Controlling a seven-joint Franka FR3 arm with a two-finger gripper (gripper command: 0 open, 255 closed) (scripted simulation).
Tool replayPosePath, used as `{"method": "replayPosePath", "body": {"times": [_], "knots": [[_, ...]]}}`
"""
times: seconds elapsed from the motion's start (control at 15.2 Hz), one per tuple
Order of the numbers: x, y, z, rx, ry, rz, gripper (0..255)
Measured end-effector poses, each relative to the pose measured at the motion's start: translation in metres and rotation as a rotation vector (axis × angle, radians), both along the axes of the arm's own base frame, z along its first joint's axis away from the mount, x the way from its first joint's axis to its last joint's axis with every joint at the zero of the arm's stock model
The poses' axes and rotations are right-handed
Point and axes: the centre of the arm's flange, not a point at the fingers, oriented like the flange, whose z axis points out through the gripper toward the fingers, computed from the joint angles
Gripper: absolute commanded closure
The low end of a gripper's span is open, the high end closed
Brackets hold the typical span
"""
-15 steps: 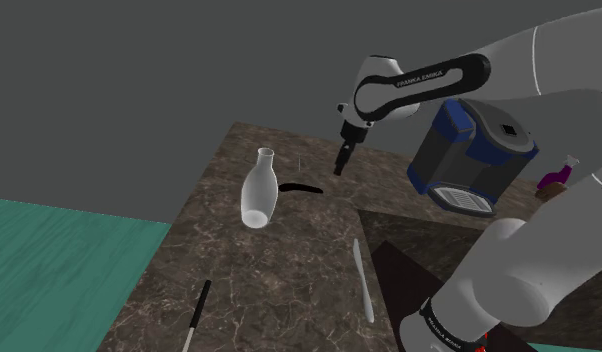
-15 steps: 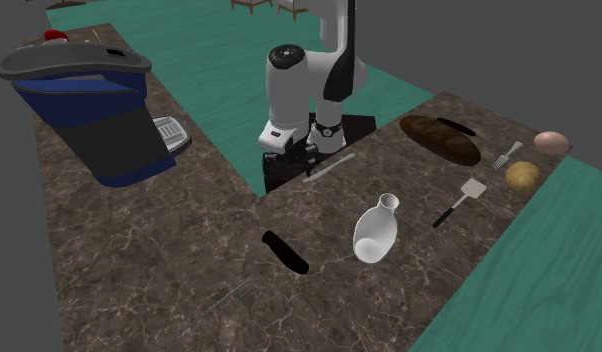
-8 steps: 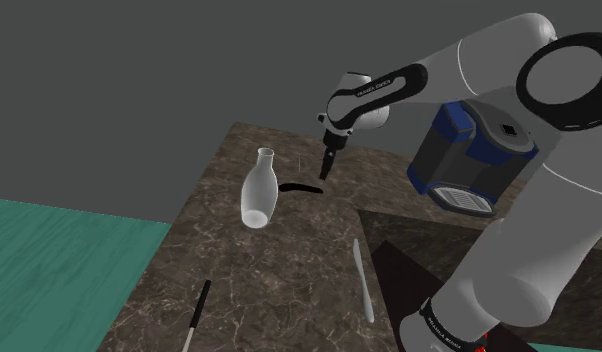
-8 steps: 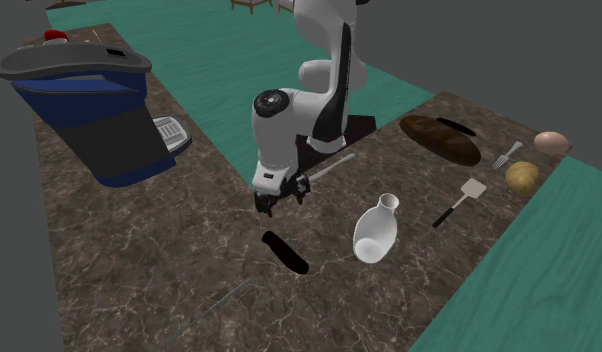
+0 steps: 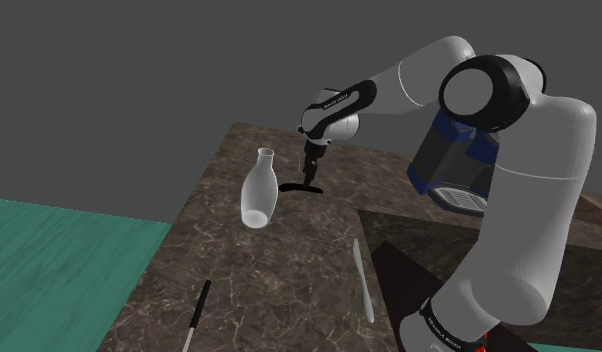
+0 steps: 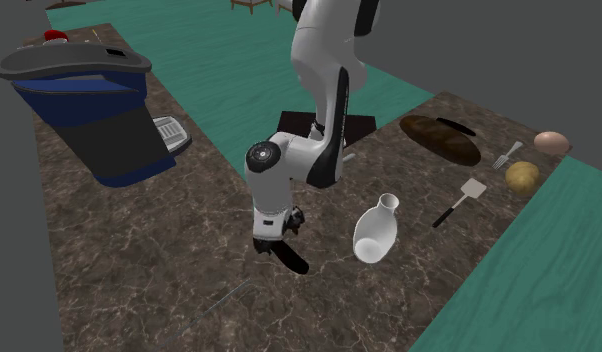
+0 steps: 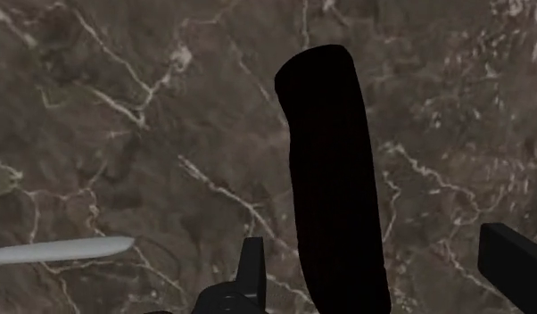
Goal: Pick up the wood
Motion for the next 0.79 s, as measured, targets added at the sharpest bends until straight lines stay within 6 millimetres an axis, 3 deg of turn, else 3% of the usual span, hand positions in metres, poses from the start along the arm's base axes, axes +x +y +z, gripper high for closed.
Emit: {"method": "replayPosePath", "body": {"times": [0.46,0.53,0.79], "knots": [[0.004,0.0,-0.038,0.002,0.0,0.013,0],[0.005,0.0,-0.04,0.002,0.0,0.014,255],[0.005,-0.001,-0.042,0.002,0.0,0.013,255]]}}
